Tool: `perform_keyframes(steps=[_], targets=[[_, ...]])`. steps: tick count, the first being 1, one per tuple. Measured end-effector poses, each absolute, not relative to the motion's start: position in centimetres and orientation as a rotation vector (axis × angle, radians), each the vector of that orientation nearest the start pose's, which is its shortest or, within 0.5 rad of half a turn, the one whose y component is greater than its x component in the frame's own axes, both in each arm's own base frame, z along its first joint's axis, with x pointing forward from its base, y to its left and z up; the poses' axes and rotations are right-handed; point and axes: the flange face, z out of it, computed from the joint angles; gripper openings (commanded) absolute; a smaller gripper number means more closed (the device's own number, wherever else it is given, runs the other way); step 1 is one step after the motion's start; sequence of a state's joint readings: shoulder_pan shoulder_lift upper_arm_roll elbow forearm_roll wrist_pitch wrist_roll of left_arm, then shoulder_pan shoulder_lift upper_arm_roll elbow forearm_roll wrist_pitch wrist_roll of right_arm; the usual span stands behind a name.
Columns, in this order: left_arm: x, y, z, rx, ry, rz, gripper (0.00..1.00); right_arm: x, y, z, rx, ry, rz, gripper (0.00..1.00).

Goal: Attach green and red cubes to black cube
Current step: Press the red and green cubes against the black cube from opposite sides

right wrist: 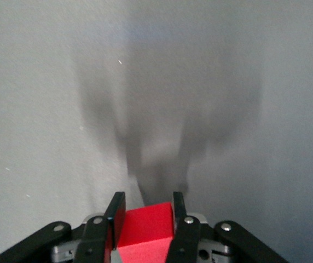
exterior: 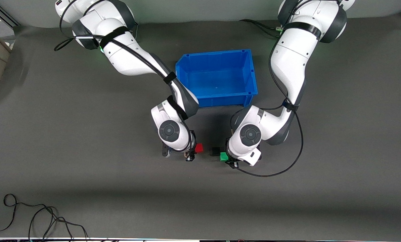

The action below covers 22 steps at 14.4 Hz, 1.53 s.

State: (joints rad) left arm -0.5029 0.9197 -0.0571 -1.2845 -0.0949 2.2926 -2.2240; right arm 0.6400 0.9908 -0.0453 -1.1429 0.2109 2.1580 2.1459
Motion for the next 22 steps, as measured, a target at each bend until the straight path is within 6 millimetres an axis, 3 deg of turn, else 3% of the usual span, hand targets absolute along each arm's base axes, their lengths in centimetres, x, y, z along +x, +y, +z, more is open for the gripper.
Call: perform_keyframes(steps=[7,22], targets=[[63.7,-40.8,20.0,1.944,2.328,-0.155,0.00,61.1,46.8,19.5,-2.110,2.255,0.203,0.00],[62.3,-40.9,19.0,2.078,2.369,-0.155,0.00,61.6,46.8,19.1,-2.067,2.254,0.181,0.00]])
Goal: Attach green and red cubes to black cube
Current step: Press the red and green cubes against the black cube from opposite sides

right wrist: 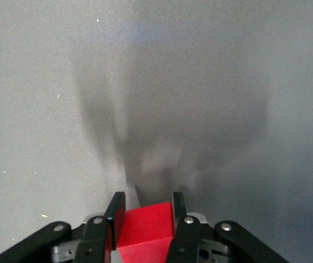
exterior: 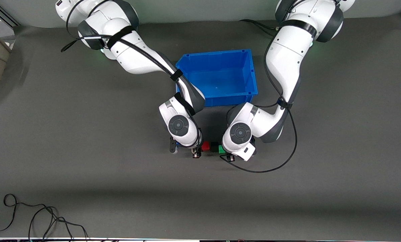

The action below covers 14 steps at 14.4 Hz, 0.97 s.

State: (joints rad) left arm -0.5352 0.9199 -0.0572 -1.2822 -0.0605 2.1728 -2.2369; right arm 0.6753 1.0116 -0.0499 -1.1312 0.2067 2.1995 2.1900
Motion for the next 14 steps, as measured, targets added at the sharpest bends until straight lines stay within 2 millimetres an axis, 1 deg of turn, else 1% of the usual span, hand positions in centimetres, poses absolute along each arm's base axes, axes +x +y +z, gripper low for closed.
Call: perform_keyframes(steps=[4,8,9,10,11,12,13,14], targets=[[61.8,-41.7,19.1,2.095,2.352,-0.155,0.00,61.7,46.9,18.8,-2.049,2.257,0.176,0.00],[62.1,-41.9,19.7,2.088,2.342,-0.151,0.00,61.7,46.7,18.3,-2.050,2.262,0.173,0.00],[61.9,-42.0,19.7,2.094,2.342,-0.152,0.00,61.8,46.7,18.3,-2.049,2.263,0.171,0.17],[61.7,-42.2,19.6,2.100,2.340,-0.152,0.00,61.8,46.6,18.3,-2.048,2.264,0.168,0.51],[61.6,-42.3,19.6,2.103,2.339,-0.152,0.00,61.9,46.5,18.3,-2.047,2.265,0.166,0.70],[61.6,-42.4,19.6,2.104,2.337,-0.152,0.00,61.9,46.5,18.3,-2.047,2.265,0.166,0.83],[61.5,-42.5,19.6,2.106,2.334,-0.152,0.10,61.9,46.6,18.4,-2.047,2.263,0.166,0.94],[61.5,-42.6,19.7,2.110,2.329,-0.147,0.26,61.9,46.6,18.4,-2.047,2.262,0.166,0.99]])
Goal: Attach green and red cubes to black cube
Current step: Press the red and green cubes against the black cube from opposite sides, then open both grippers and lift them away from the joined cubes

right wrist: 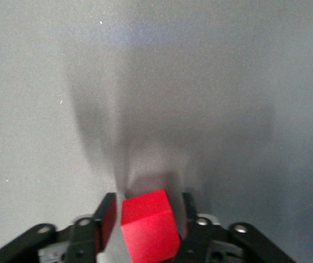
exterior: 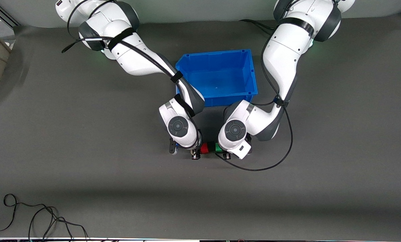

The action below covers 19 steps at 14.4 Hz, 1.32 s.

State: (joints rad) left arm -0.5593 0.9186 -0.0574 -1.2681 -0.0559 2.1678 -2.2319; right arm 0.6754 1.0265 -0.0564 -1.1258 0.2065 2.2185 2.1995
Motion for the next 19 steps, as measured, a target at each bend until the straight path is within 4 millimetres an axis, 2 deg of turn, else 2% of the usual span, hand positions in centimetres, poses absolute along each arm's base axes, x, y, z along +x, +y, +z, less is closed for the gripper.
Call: perform_keyframes(steps=[1,2,8,10,12,14,16,19], targets=[[61.6,-42.6,19.8,2.115,2.322,-0.137,0.48,61.9,46.6,18.4,-2.046,2.262,0.166,0.99],[61.7,-42.6,19.9,2.117,2.316,-0.128,0.99,61.9,46.6,18.5,-2.046,2.261,0.166,0.99],[62.7,-41.9,21.0,2.105,2.305,-0.086,1.00,62.9,46.0,19.4,-2.022,2.256,0.159,0.99],[64.1,-39.9,22.5,2.171,2.254,-0.012,1.00,63.7,45.2,19.9,-2.018,2.252,0.156,0.99],[64.9,-37.0,24.3,2.411,2.122,0.030,1.00,64.8,43.8,21.6,-2.046,2.240,0.164,0.99],[65.5,-34.4,26.7,2.579,1.995,0.019,1.00,65.5,42.5,25.2,-2.116,2.202,0.184,0.99],[66.8,-31.3,30.3,2.668,1.851,0.027,1.00,65.7,41.0,30.5,-2.211,2.133,0.208,0.99],[67.4,-24.2,36.0,2.789,1.610,0.042,1.00,65.7,36.5,39.4,-2.400,1.964,0.260,0.99]])
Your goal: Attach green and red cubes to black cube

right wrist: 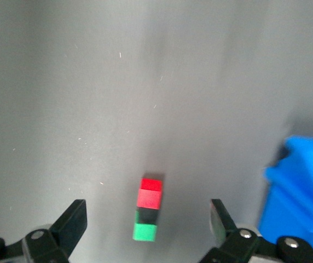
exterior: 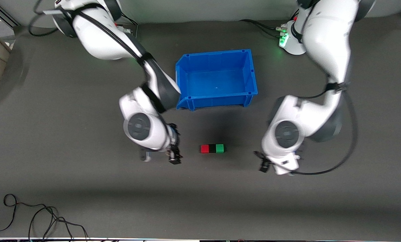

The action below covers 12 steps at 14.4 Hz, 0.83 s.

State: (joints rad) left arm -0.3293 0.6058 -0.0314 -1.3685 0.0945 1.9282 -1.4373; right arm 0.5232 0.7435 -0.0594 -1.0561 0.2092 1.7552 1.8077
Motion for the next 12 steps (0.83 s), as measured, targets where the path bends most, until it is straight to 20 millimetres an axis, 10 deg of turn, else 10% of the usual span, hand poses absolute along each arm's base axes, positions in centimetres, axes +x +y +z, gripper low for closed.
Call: perform_keyframes(steps=[6,12], targets=[[60.7,-14.3,40.2,-2.904,-0.659,0.038,1.00,62.3,24.8,54.7,-2.786,1.413,0.395,0.99],[54.5,-2.8,44.5,-2.991,-0.190,0.074,1.00,60.8,13.2,59.6,-2.988,0.783,0.438,0.99]])
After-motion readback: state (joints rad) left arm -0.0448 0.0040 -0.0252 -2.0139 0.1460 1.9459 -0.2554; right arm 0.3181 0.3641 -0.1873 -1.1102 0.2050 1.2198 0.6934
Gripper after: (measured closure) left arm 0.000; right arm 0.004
